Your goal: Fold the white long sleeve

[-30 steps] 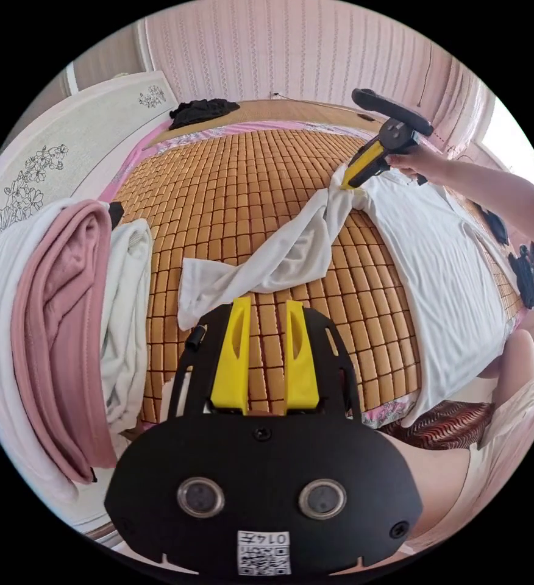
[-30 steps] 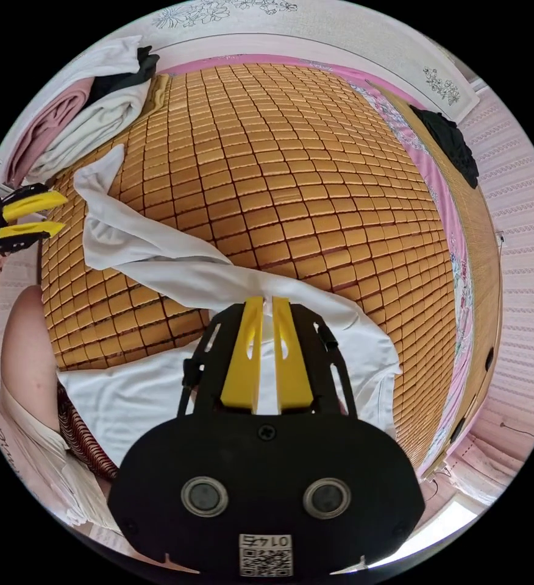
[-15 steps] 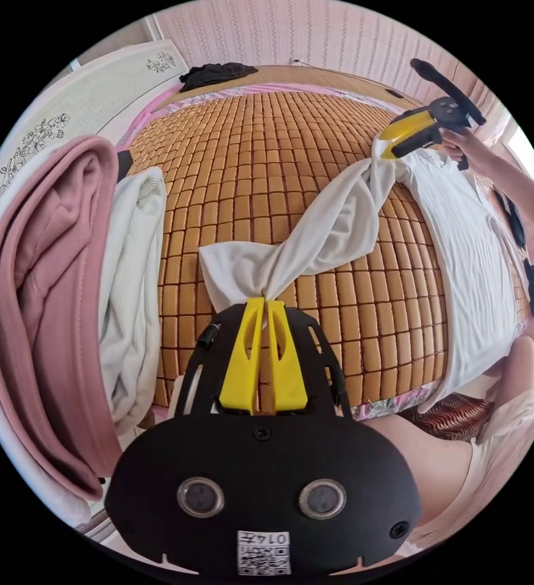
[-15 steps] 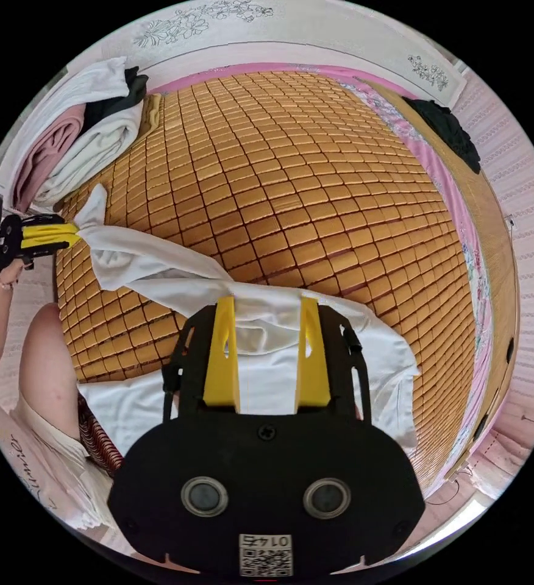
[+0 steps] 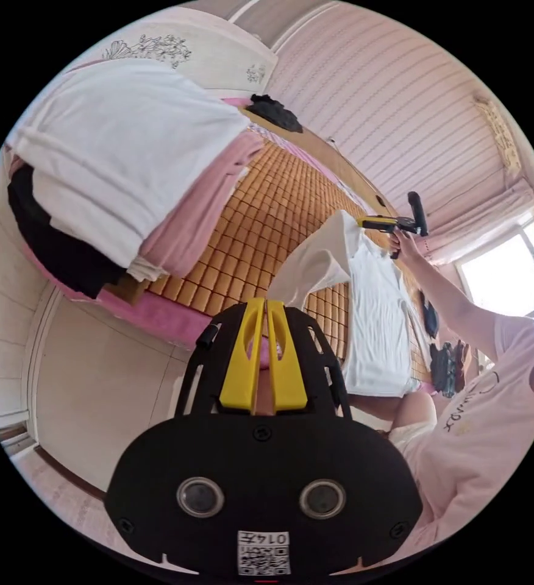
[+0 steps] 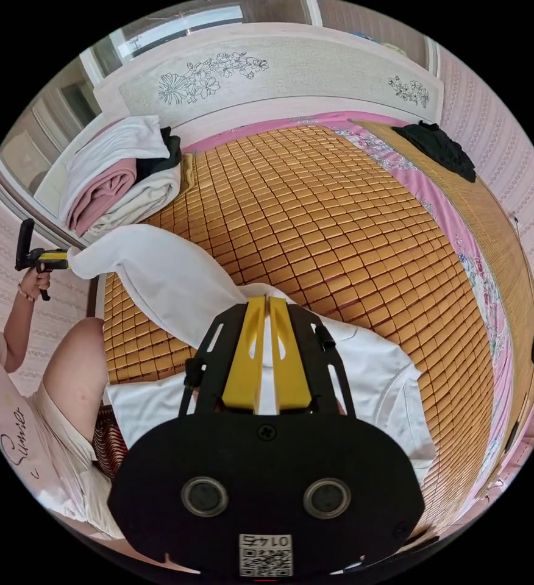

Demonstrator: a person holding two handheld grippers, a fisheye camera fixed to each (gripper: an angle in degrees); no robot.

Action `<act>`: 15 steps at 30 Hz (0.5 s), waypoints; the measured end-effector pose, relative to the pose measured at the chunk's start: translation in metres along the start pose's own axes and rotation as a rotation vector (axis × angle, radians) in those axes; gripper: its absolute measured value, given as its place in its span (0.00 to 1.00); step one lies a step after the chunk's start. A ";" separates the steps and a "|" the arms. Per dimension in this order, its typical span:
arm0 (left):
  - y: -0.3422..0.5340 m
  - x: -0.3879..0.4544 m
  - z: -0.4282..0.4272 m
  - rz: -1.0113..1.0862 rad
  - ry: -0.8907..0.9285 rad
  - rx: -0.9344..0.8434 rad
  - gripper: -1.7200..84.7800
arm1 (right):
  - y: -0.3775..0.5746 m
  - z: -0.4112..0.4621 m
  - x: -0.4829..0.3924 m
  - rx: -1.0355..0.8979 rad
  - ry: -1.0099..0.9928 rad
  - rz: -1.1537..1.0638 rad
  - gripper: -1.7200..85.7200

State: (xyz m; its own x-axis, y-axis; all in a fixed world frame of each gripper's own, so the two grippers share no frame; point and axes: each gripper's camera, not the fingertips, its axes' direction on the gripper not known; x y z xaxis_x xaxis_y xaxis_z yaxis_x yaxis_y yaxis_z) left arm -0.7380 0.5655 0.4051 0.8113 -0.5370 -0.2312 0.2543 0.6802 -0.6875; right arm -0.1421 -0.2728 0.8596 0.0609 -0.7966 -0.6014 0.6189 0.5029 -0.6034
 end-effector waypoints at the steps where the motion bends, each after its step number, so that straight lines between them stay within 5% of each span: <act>1: 0.002 -0.007 0.001 -0.045 -0.037 0.011 0.02 | 0.000 0.005 0.000 -0.011 0.033 0.012 0.01; 15: -0.048 0.037 0.078 0.051 -0.343 0.054 0.11 | 0.015 0.042 0.015 -0.179 0.168 0.108 0.01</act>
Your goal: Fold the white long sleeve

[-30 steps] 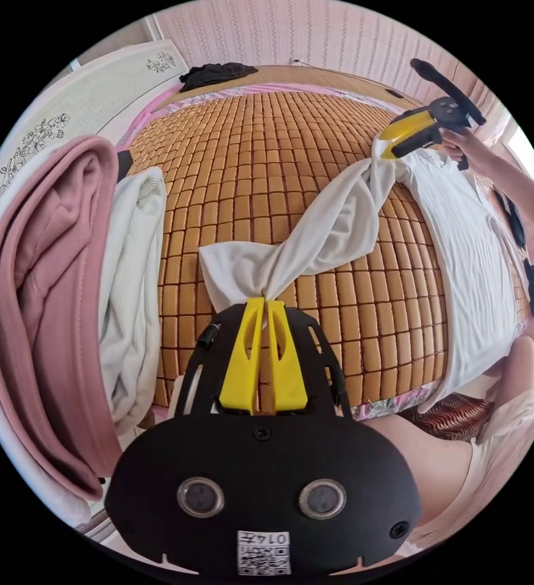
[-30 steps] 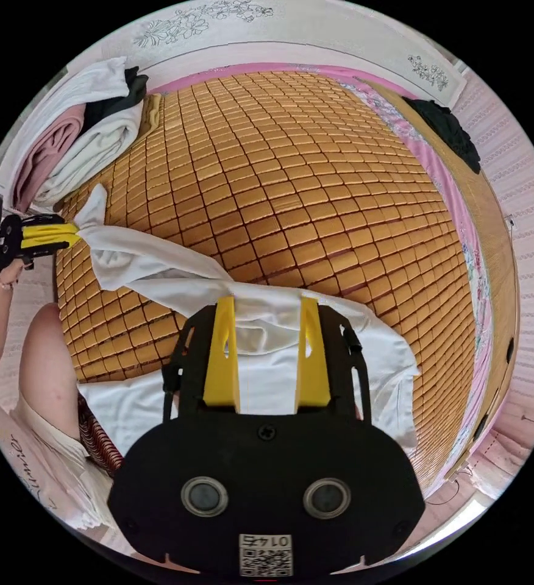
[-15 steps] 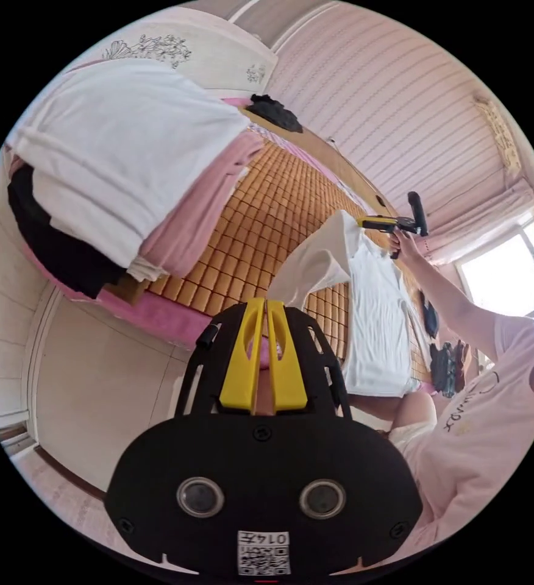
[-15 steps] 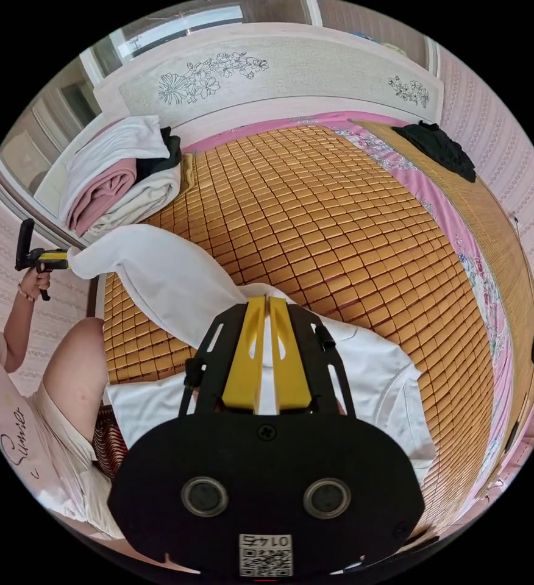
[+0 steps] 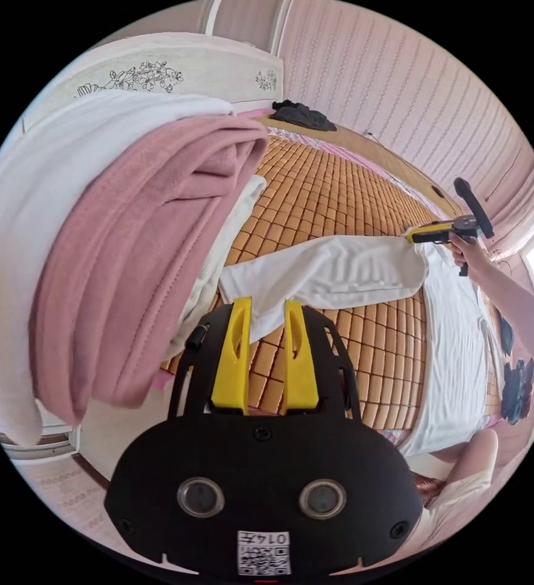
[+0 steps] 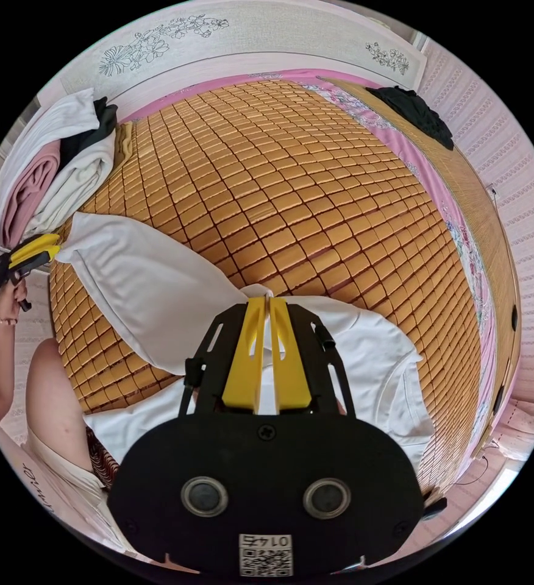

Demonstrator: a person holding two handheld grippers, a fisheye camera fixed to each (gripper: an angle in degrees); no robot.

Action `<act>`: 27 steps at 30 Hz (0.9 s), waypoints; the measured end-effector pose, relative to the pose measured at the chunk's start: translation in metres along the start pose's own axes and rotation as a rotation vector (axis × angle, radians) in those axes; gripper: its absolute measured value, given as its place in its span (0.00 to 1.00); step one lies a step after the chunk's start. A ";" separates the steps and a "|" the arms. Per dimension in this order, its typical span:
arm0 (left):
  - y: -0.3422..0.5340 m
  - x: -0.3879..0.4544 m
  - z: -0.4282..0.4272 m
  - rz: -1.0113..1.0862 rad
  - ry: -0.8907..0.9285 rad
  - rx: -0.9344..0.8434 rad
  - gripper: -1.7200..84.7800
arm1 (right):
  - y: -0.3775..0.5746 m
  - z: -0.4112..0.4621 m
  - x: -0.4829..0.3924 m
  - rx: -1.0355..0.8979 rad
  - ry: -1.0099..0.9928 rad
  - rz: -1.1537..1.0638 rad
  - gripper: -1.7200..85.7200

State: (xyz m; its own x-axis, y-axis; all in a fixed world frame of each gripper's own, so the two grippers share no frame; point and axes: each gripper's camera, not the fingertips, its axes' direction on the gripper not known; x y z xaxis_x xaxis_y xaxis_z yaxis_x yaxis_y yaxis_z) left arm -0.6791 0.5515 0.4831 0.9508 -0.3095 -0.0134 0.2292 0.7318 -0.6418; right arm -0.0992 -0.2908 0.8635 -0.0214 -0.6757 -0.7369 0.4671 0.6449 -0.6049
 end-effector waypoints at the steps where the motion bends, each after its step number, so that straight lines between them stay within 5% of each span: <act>1: -0.003 -0.001 0.012 -0.030 -0.023 -0.023 0.11 | 0.001 0.000 0.002 -0.001 0.006 0.003 0.01; 5: 0.007 0.003 0.033 0.017 -0.079 -0.110 0.02 | 0.004 0.005 0.014 -0.015 -0.010 0.026 0.02; 15: 0.045 0.028 0.030 0.123 -0.348 -0.151 0.01 | 0.026 0.006 0.049 0.087 -0.280 0.119 0.09; 20: 0.067 0.015 0.009 0.045 -0.188 0.004 0.01 | 0.074 -0.012 0.095 0.182 -0.248 0.267 0.06; 27: 0.086 0.008 0.001 -0.002 -0.048 0.096 0.01 | 0.100 0.009 0.110 0.066 -0.149 0.291 0.02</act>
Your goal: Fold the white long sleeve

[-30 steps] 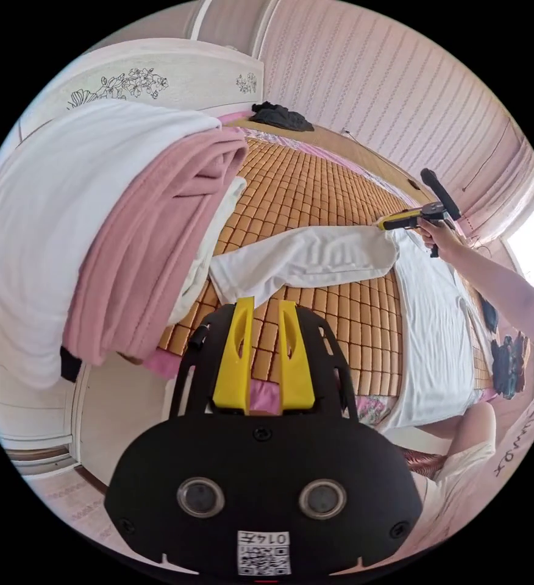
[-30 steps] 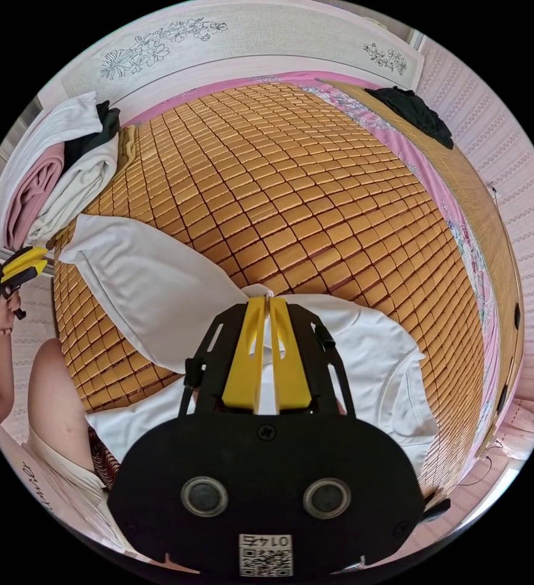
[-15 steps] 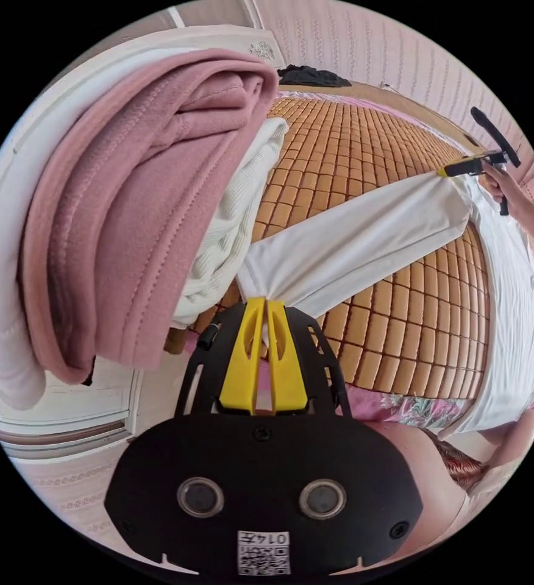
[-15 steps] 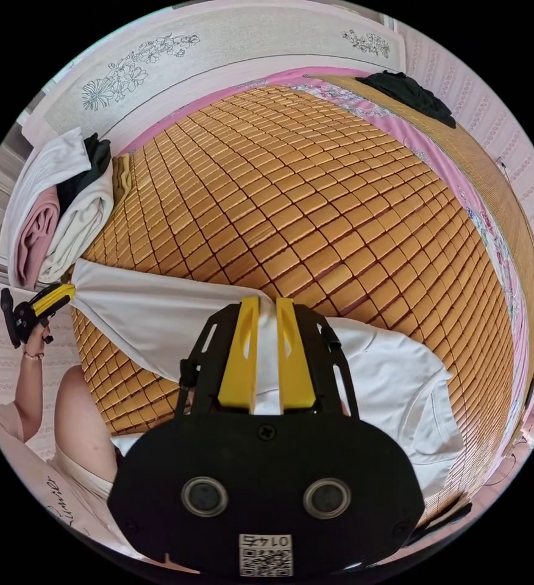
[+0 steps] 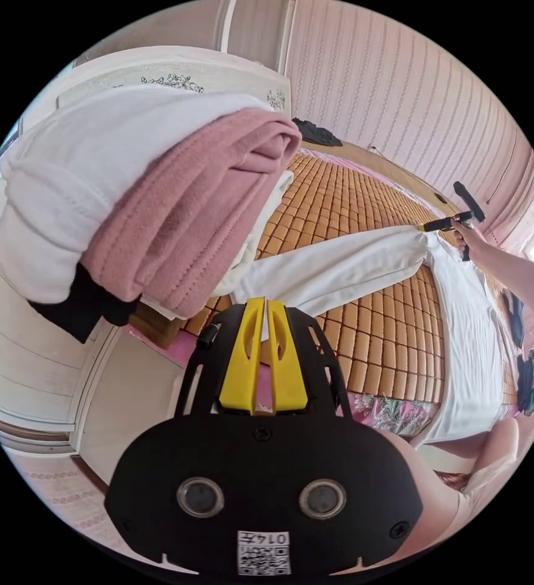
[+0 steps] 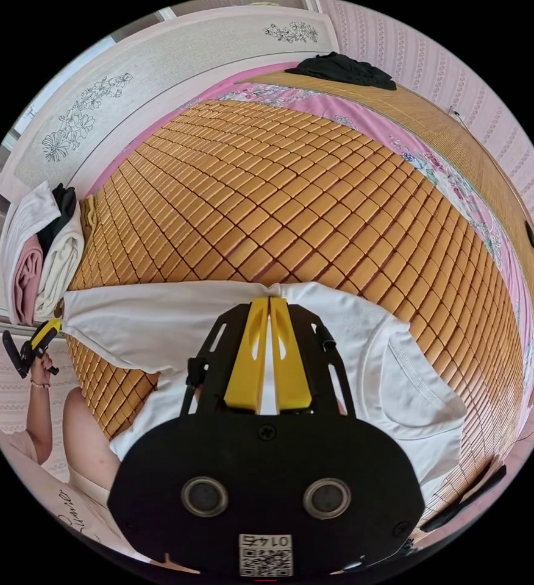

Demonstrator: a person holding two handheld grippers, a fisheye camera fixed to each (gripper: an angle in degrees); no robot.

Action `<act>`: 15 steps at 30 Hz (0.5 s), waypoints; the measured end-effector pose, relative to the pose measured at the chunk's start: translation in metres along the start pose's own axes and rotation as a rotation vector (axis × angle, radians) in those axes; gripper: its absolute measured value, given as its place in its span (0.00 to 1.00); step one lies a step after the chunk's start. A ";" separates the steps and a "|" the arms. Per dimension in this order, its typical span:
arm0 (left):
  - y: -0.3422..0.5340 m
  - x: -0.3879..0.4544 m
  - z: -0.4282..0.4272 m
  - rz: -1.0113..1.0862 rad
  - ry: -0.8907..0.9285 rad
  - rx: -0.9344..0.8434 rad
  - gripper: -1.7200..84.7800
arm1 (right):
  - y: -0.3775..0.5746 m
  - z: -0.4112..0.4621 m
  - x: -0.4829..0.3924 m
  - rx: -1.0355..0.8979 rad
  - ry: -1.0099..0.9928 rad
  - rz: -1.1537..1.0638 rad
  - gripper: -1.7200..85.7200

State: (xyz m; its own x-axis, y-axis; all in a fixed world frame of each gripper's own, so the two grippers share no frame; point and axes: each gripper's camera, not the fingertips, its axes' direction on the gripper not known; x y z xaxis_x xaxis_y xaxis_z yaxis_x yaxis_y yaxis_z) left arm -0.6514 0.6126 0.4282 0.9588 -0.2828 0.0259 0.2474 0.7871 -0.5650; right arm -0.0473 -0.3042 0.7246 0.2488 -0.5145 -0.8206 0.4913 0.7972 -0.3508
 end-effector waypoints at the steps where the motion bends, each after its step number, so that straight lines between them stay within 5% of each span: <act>1: -0.002 0.001 0.011 0.003 -0.007 -0.038 0.01 | 0.000 -0.001 0.000 0.020 0.008 0.013 0.02; 9: 0.002 -0.009 0.028 -0.057 -0.033 -0.110 0.01 | -0.004 -0.005 0.000 0.017 -0.035 0.052 0.02; 15: 0.017 0.022 0.000 0.100 -0.072 -0.136 0.06 | 0.096 -0.092 0.015 0.222 -0.055 0.051 0.09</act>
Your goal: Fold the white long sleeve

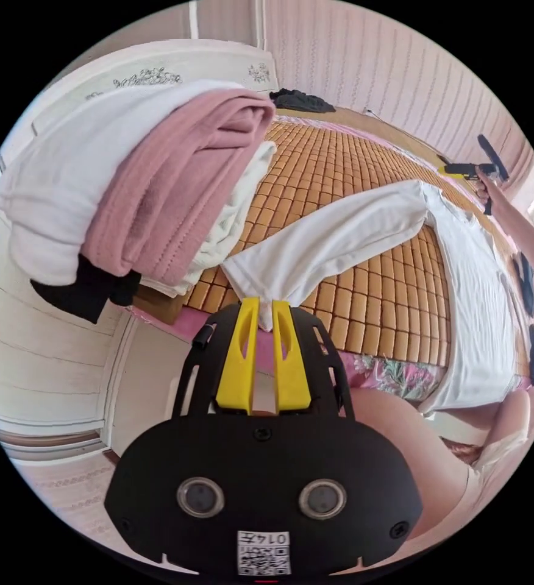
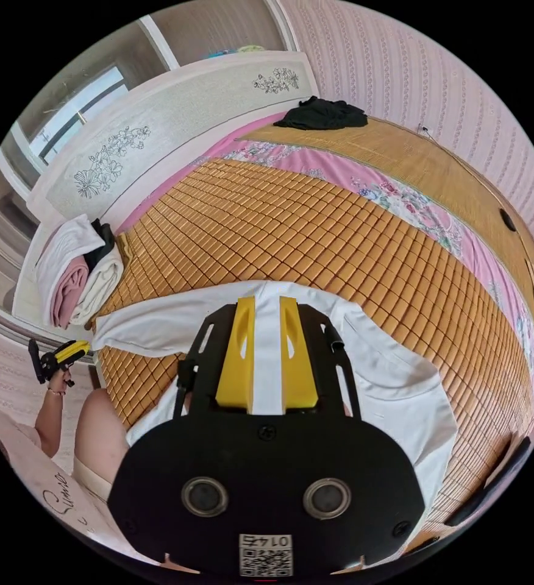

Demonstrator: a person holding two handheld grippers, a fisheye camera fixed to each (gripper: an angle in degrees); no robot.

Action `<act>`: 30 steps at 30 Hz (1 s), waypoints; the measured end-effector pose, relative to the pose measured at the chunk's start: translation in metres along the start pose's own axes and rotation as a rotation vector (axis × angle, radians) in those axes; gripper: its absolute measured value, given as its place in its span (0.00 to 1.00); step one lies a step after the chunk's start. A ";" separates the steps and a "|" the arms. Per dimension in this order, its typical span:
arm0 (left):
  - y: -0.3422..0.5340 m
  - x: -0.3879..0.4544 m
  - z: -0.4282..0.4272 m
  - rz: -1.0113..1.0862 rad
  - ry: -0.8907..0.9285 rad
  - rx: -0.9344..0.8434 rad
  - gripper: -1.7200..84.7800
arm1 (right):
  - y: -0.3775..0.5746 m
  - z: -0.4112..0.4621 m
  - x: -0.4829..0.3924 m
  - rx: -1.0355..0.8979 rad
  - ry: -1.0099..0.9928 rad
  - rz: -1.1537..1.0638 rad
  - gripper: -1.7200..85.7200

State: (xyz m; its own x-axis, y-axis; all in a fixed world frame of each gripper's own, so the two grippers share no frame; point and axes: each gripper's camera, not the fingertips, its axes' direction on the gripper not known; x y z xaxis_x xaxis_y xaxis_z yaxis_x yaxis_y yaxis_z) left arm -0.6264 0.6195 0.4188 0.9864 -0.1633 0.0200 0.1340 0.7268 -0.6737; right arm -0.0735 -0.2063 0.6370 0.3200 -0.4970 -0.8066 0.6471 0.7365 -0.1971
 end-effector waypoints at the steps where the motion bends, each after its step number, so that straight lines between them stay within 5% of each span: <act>1: 0.005 0.011 -0.008 0.052 -0.030 -0.002 0.07 | 0.032 -0.026 0.006 0.028 0.014 0.009 0.09; 7: 0.021 0.038 -0.032 0.126 -0.056 0.003 0.08 | 0.228 -0.100 0.014 -0.114 0.234 0.183 0.03; 14: 0.019 0.051 -0.051 0.193 0.136 0.015 0.08 | 0.391 -0.079 -0.038 -0.404 0.154 0.313 0.03; 20: 0.013 0.151 -0.035 0.446 0.499 -0.075 0.08 | 0.425 -0.035 -0.076 -0.567 0.229 0.235 0.04; 30: 0.019 0.209 0.027 0.582 0.425 -0.311 0.07 | 0.439 -0.035 -0.104 -0.545 0.230 0.201 0.04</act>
State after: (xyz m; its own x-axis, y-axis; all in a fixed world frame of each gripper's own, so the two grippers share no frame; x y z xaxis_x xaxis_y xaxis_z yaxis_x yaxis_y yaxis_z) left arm -0.4153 0.6167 0.4301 0.7603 -0.1000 -0.6419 -0.4883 0.5636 -0.6662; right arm 0.1530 0.1854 0.6149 0.2024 -0.2575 -0.9448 0.1239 0.9638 -0.2362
